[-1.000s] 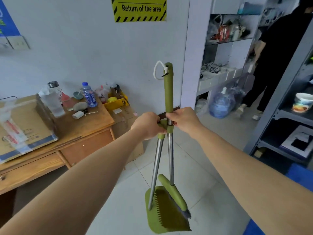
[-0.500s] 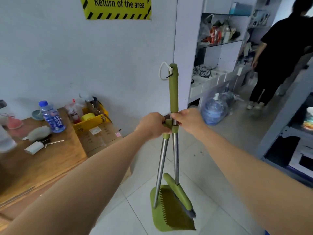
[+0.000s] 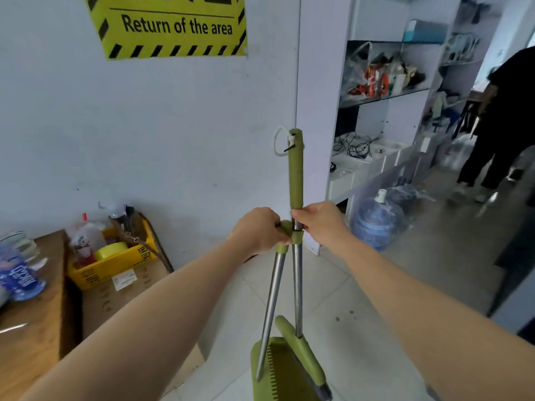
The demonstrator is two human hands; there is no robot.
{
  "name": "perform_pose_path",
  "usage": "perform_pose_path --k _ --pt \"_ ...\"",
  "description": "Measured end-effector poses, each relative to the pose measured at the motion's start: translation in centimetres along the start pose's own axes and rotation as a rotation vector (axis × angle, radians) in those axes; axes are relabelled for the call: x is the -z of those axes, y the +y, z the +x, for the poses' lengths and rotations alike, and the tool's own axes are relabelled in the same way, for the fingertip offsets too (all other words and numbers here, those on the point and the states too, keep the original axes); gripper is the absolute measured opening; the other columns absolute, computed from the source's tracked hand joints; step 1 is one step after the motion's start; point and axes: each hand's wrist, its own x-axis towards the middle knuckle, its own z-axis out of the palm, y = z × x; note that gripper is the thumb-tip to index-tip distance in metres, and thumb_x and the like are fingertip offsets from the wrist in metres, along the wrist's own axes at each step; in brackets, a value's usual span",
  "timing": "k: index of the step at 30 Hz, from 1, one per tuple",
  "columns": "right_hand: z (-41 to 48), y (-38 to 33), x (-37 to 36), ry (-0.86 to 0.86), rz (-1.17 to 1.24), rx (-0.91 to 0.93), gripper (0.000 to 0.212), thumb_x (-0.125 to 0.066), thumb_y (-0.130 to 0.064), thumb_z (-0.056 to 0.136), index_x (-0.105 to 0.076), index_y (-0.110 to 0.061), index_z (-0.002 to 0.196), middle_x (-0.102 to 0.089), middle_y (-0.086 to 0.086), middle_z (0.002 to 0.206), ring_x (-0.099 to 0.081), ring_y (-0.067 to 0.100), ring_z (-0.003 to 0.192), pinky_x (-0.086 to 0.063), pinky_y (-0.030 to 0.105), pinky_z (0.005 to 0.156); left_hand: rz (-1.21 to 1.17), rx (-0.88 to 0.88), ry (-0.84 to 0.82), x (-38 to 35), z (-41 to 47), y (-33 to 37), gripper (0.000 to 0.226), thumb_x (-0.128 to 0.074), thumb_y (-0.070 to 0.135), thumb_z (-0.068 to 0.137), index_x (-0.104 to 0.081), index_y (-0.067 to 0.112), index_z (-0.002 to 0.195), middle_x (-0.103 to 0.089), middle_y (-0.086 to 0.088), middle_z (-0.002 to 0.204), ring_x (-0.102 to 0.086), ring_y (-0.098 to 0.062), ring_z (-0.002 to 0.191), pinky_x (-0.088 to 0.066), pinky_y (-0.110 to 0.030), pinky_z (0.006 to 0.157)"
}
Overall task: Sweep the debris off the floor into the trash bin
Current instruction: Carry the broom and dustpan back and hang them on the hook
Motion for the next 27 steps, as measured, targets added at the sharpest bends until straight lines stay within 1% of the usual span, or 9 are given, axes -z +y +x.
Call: perform_pose_path --k 3,5,9,11,15,18,20,24,27 --pt "5.7 0.0 1.6 -0.048 0.003 0.041 0.03 -0.063 -0.025 0.082 -0.073 0.002 0.073 -0.066 0.007 0.064 -0.056 0.018 0.062 -0.055 0.041 0.079 0.003 0.02 0.025 0.5 5.2 1.3 0.032 -0.076 0.042 0.072 -0.069 0.01 0.076 -0.054 0.0 0.062 -0.052 -0.019 0.063 -0.04 -0.027 0.055" --pt "9.1 0.0 2.3 -0.073 0.011 0.072 0.032 -0.063 -0.025 0.084 -0.073 0.005 0.077 -0.068 0.012 0.07 -0.056 0.02 0.065 -0.054 0.043 0.081 0.006 0.03 0.046 0.6 8.4 1.9 0.032 -0.075 0.042 0.072 -0.069 0.011 0.075 -0.054 0.001 0.061 -0.051 -0.018 0.06 -0.04 -0.026 0.053" --pt "15.7 0.4 3.1 -0.091 0.016 0.094 0.034 -0.064 -0.027 0.085 -0.073 0.005 0.08 -0.069 0.019 0.076 -0.056 0.022 0.067 -0.053 0.045 0.081 0.006 0.046 0.066 0.7 14.8 2.5 0.031 -0.076 0.041 0.072 -0.07 0.011 0.077 -0.055 0.001 0.062 -0.052 -0.017 0.061 -0.041 -0.026 0.055" --pt "19.3 0.7 3.3 -0.086 0.02 0.089 0.032 -0.064 -0.027 0.084 -0.073 0.004 0.079 -0.071 0.02 0.08 -0.058 0.022 0.067 -0.054 0.045 0.082 0.002 0.046 0.06 1.0 18.3 2.8 0.033 -0.077 0.041 0.072 -0.07 0.01 0.079 -0.055 0.0 0.064 -0.051 -0.018 0.062 -0.041 -0.028 0.056" --pt "25.9 1.2 3.6 -0.065 0.015 0.079 0.031 -0.066 -0.026 0.083 -0.073 0.004 0.078 -0.072 0.02 0.08 -0.062 0.024 0.071 -0.055 0.049 0.086 -0.013 0.033 0.038 1.1 24.8 2.9 0.032 -0.077 0.04 0.073 -0.069 0.009 0.078 -0.054 0.0 0.064 -0.052 -0.019 0.063 -0.041 -0.028 0.056" --pt "30.9 1.0 3.3 -0.078 0.01 0.083 0.03 -0.066 -0.025 0.085 -0.074 0.004 0.082 -0.072 0.018 0.08 -0.065 0.027 0.075 -0.055 0.048 0.088 -0.034 0.029 0.031 1.6 29.9 2.4 0.033 -0.078 0.039 0.072 -0.069 0.008 0.078 -0.056 -0.002 0.065 -0.057 -0.021 0.067 -0.048 -0.034 0.062" --pt "34.3 0.6 3.2 -0.082 -0.005 0.091 0.03 -0.065 -0.025 0.086 -0.074 0.003 0.081 -0.069 0.014 0.075 -0.061 0.024 0.071 -0.055 0.047 0.087 -0.053 0.031 0.029 2.2 33.4 2.2 0.035 -0.079 0.038 0.071 -0.069 0.006 0.078 -0.057 -0.003 0.066 -0.06 -0.022 0.069 -0.052 -0.036 0.066" --pt "40.9 0.1 3.2 -0.067 -0.002 0.082 0.031 -0.066 -0.027 0.085 -0.074 0.003 0.081 -0.069 0.015 0.076 -0.06 0.023 0.071 -0.055 0.047 0.087 -0.06 0.031 0.048 3.3 39.8 2.2 0.033 -0.079 0.037 0.071 -0.065 0.007 0.072 -0.053 -0.002 0.063 -0.055 -0.02 0.065 -0.045 -0.032 0.06" --pt "45.4 -0.2 3.2 -0.084 0.0 0.09 0.031 -0.066 -0.027 0.086 -0.074 0.003 0.084 -0.072 0.02 0.084 -0.065 0.028 0.077 -0.055 0.047 0.088 -0.066 0.049 0.062 3.9 44.3 2.1 0.033 -0.079 0.037 0.07 -0.066 0.008 0.073 -0.054 -0.002 0.065 -0.056 -0.02 0.065 -0.046 -0.032 0.061"
